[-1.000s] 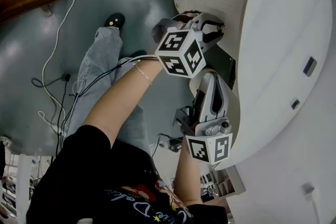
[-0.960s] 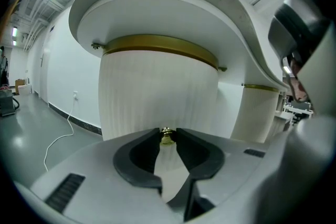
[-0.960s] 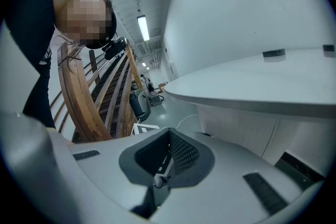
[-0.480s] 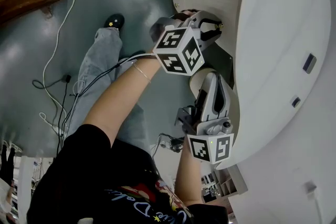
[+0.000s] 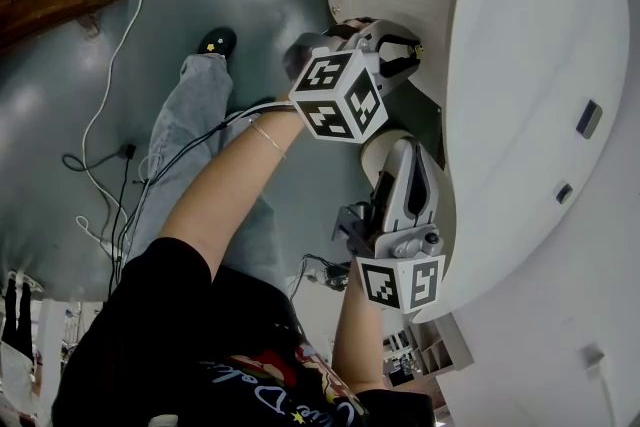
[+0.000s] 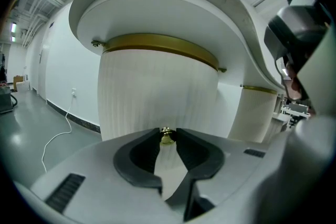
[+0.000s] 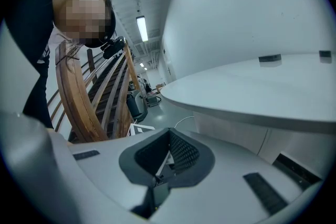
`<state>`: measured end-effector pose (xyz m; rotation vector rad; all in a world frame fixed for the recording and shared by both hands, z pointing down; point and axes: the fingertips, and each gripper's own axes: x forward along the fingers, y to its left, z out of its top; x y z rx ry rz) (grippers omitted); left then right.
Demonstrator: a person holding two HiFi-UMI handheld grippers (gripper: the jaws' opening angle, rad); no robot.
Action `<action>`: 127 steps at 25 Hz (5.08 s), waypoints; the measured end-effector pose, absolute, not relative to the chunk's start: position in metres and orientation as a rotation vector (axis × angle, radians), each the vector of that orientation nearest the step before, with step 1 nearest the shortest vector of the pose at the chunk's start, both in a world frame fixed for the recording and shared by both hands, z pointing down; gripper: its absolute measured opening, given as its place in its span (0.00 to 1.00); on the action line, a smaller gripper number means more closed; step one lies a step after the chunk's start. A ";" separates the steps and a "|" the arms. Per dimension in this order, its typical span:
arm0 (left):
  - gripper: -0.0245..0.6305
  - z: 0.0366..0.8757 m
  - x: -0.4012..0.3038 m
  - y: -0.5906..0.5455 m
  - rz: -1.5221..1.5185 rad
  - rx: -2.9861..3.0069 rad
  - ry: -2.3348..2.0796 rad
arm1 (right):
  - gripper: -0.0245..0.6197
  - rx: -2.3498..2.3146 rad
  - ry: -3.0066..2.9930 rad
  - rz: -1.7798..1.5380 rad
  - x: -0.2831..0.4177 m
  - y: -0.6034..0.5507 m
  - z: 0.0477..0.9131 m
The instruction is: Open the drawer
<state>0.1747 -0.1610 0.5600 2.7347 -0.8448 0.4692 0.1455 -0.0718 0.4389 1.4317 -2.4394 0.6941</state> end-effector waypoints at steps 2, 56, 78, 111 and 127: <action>0.18 0.560 0.175 -0.161 0.470 2.736 -0.842 | 0.03 1.432 -2.439 0.693 0.146 -0.072 0.439; 0.18 0.563 0.126 -0.105 0.497 2.702 -0.852 | 0.03 1.376 -2.509 0.659 0.144 -0.053 0.428; 0.18 0.559 0.092 -0.065 0.555 2.660 -0.831 | 0.03 1.553 -2.436 0.688 0.146 -0.026 0.421; 0.18 0.559 0.052 -0.026 0.596 2.622 -0.767 | 0.03 1.636 -2.374 0.647 0.127 -0.002 0.403; 0.18 0.561 0.029 -0.001 0.605 2.608 -0.763 | 0.03 1.662 -2.357 0.646 0.113 0.012 0.399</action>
